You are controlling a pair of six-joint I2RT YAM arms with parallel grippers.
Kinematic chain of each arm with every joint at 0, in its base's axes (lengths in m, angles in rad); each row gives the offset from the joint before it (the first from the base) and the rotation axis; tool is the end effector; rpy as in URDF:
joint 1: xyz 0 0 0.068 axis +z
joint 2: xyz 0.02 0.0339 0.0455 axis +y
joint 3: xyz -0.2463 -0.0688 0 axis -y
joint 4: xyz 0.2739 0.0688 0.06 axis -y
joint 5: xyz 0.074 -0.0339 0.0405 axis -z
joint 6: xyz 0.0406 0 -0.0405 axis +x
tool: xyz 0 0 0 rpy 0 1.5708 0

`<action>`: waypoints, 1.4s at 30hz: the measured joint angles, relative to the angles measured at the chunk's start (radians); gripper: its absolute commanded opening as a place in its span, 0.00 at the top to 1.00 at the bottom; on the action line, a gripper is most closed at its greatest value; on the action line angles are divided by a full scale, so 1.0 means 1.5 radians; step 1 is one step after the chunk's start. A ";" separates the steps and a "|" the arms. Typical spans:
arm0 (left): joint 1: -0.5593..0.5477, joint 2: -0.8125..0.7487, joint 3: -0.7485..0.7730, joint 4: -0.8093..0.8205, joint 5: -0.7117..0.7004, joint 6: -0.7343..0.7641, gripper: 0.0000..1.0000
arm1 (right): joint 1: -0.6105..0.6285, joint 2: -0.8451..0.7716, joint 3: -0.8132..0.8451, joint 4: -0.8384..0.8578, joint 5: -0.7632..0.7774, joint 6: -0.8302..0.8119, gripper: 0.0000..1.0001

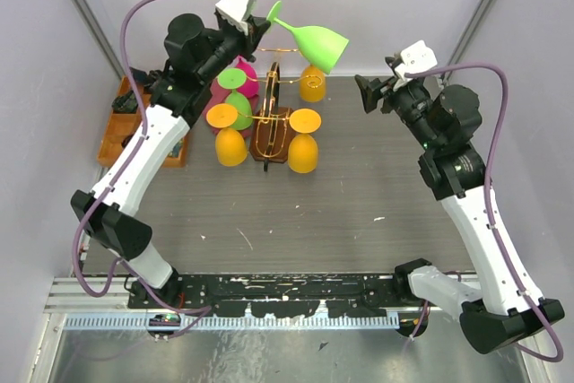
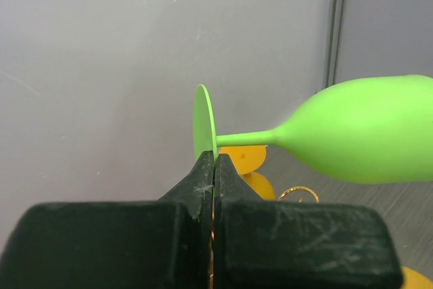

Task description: Place the wine glass upside down on the wine glass rack

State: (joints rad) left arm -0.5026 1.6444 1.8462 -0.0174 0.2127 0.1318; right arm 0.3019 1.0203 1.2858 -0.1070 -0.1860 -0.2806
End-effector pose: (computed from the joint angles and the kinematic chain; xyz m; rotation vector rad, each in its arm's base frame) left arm 0.3518 -0.2032 0.4937 0.6051 1.2688 -0.4557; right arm 0.2386 0.0822 0.4712 -0.5519 1.3048 0.1489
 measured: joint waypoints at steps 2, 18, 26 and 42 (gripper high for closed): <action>0.000 0.000 -0.001 -0.011 0.004 0.029 1.00 | 0.000 0.006 0.014 0.000 -0.008 -0.002 0.28; -0.111 -0.074 -0.100 -0.040 0.043 0.339 1.00 | 0.002 0.186 0.110 0.132 -0.231 0.143 0.30; -0.138 -0.087 -0.113 -0.034 0.026 0.420 1.00 | 0.013 0.209 0.117 0.115 -0.286 0.169 0.36; -0.180 -0.086 -0.122 -0.033 0.023 0.482 1.00 | 0.048 0.209 0.099 0.087 -0.247 0.075 0.63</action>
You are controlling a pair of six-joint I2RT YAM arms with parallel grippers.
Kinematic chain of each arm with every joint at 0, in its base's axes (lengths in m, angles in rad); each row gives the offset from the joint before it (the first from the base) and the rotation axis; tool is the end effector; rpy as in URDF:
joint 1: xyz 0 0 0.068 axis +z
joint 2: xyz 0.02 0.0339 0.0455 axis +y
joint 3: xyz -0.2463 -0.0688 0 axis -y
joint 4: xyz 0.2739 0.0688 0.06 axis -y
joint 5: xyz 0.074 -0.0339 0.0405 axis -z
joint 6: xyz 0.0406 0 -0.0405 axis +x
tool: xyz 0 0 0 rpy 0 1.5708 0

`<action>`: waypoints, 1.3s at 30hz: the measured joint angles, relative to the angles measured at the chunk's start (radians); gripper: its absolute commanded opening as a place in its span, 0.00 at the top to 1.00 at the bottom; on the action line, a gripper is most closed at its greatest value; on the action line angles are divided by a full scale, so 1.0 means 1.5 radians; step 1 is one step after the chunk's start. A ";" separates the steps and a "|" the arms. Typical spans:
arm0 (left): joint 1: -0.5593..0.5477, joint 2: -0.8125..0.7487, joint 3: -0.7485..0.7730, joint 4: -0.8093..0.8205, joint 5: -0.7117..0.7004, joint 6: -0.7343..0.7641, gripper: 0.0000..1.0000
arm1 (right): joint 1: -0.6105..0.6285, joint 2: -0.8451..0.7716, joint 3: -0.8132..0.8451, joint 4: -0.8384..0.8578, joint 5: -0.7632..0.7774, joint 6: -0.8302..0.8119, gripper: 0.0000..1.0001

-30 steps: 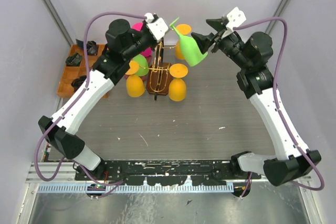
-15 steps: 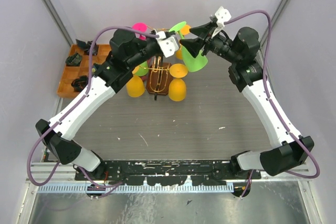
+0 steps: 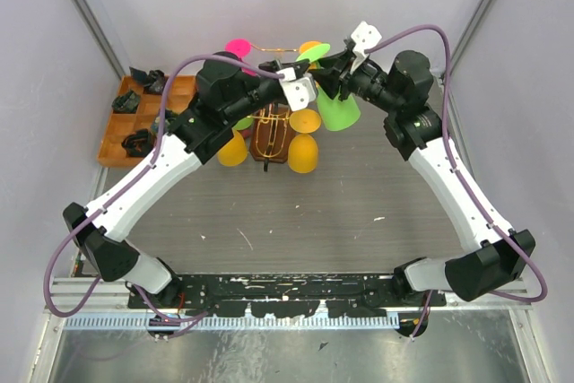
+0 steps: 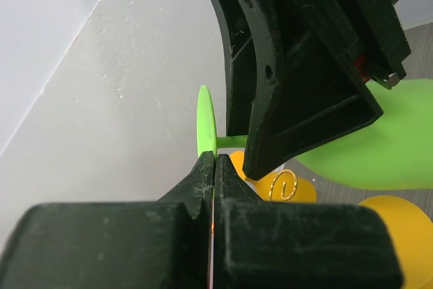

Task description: Place the wine glass upside down on the wine glass rack

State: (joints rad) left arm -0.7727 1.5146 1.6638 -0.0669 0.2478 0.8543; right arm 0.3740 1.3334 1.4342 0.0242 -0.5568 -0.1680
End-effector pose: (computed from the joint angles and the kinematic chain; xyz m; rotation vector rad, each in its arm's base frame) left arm 0.2659 -0.2732 0.4688 1.2119 0.8705 -0.1185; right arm 0.3051 0.1428 0.4537 -0.8221 1.2430 0.5683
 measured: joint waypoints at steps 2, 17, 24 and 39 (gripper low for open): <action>-0.003 0.001 0.001 -0.002 -0.002 0.009 1.00 | 0.000 0.001 0.000 -0.006 0.006 -0.012 0.64; -0.019 0.034 0.046 -0.047 -0.024 0.074 0.96 | -0.001 0.013 0.006 -0.062 0.053 -0.084 0.91; -0.025 0.038 0.048 -0.047 -0.040 0.093 0.57 | -0.001 0.013 0.010 -0.061 0.075 -0.096 0.99; -0.013 0.098 0.059 0.110 -0.263 -0.041 0.21 | -0.032 0.065 0.009 0.025 0.126 -0.064 0.99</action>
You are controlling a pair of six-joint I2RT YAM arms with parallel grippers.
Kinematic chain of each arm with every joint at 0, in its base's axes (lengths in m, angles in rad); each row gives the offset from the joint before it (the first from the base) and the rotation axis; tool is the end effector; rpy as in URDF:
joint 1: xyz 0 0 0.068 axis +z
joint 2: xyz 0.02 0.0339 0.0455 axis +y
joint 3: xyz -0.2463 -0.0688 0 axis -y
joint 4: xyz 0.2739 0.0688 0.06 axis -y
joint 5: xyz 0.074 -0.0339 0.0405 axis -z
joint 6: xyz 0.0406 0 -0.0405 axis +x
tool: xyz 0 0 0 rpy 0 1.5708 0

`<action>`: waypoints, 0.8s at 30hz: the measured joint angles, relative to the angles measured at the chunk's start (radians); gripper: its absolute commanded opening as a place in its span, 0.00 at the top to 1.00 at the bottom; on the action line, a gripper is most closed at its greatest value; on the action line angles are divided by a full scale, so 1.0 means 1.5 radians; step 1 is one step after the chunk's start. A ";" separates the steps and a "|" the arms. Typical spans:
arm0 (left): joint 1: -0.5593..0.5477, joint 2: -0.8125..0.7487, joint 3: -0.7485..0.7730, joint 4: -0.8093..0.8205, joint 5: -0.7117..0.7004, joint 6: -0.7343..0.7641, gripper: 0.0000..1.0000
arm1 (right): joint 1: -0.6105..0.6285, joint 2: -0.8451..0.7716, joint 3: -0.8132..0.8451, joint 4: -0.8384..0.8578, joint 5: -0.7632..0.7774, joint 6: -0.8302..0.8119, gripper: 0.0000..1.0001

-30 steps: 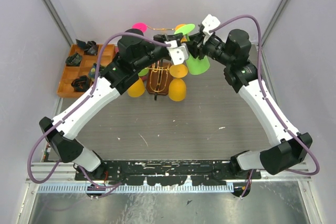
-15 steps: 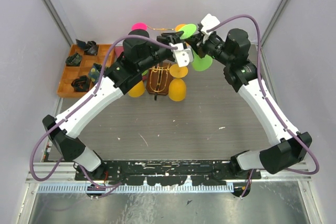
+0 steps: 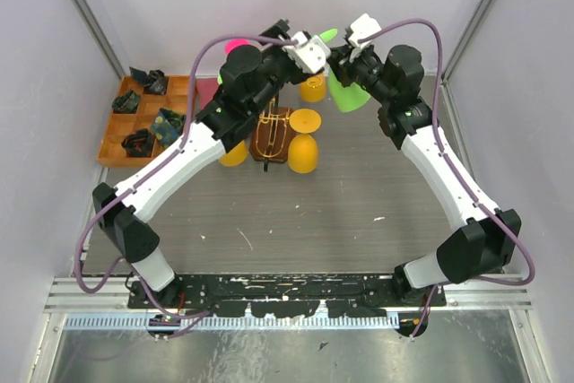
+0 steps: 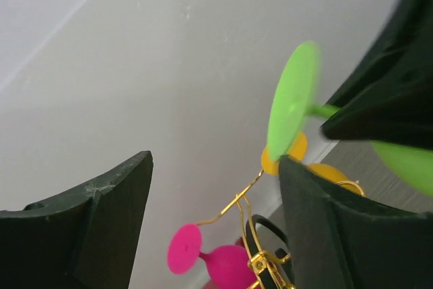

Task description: Place the wine glass upside down on the wine glass rack

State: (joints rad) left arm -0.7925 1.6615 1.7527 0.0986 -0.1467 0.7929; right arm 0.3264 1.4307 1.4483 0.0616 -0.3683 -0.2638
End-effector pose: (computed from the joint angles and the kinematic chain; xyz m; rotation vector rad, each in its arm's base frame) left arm 0.3003 -0.2961 0.4650 0.8957 1.0548 0.1016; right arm 0.3457 0.1325 0.4310 -0.7139 1.3254 0.3247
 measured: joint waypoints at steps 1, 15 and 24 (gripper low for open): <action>0.008 0.011 0.012 -0.004 -0.017 -0.034 0.21 | -0.008 0.002 -0.007 0.020 -0.001 0.011 0.99; 0.149 -0.027 0.071 0.008 -0.136 -0.301 0.21 | -0.126 0.019 -0.208 0.255 -0.015 0.203 0.99; 0.149 -0.025 0.067 0.014 -0.128 -0.353 0.20 | -0.126 0.037 -0.356 0.482 -0.080 0.312 0.99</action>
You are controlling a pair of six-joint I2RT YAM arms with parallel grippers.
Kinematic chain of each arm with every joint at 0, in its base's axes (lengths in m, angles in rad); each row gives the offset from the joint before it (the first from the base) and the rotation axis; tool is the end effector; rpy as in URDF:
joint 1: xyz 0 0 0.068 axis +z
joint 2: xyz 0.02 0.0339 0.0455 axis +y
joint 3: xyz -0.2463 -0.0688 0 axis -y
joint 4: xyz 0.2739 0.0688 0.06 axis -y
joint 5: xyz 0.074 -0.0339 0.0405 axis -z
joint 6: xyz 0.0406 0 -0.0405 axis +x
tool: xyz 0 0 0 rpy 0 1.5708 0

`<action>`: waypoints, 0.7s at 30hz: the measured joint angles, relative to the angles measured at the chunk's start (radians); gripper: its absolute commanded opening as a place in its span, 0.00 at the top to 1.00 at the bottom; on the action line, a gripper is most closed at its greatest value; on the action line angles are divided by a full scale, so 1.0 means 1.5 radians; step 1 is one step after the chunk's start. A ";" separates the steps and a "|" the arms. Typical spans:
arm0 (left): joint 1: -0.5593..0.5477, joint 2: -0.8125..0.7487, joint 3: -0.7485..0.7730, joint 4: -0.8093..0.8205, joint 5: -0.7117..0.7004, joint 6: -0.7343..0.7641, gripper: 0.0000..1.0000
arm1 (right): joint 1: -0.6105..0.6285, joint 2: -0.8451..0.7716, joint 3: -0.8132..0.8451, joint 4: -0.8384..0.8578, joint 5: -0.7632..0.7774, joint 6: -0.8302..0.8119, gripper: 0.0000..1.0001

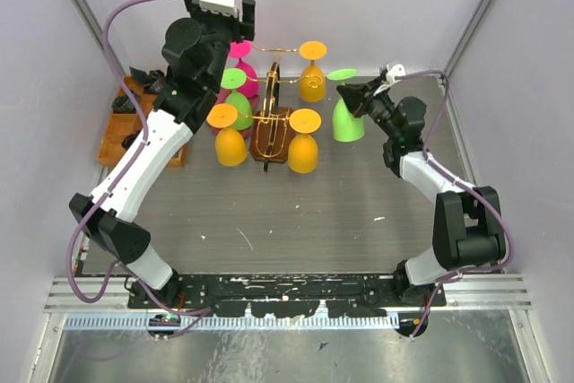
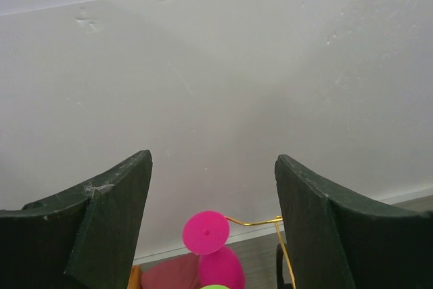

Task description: Place the wine glass upside down on the wine glass rack

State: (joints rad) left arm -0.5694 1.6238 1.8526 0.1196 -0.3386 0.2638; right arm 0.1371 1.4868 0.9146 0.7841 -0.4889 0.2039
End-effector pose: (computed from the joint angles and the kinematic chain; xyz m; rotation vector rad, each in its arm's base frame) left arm 0.3372 -0.1998 0.5184 0.2193 1.2237 -0.0583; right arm 0.3634 0.0694 0.2842 -0.3712 1.3618 0.6148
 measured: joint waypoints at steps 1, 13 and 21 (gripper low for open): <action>0.001 0.000 -0.003 0.003 0.003 -0.008 0.20 | 0.000 0.005 -0.010 0.020 -0.007 0.010 0.99; 0.008 0.015 0.003 -0.007 0.035 -0.073 0.20 | 0.025 0.038 -0.069 0.207 -0.049 0.040 0.99; 0.008 0.043 0.027 -0.016 0.048 -0.066 0.20 | 0.040 0.126 -0.071 0.321 -0.071 0.047 0.99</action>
State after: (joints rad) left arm -0.5579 1.6890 1.8935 0.0956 -0.2668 0.1650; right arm 0.1978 1.6752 0.8078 1.2655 -0.5961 0.2745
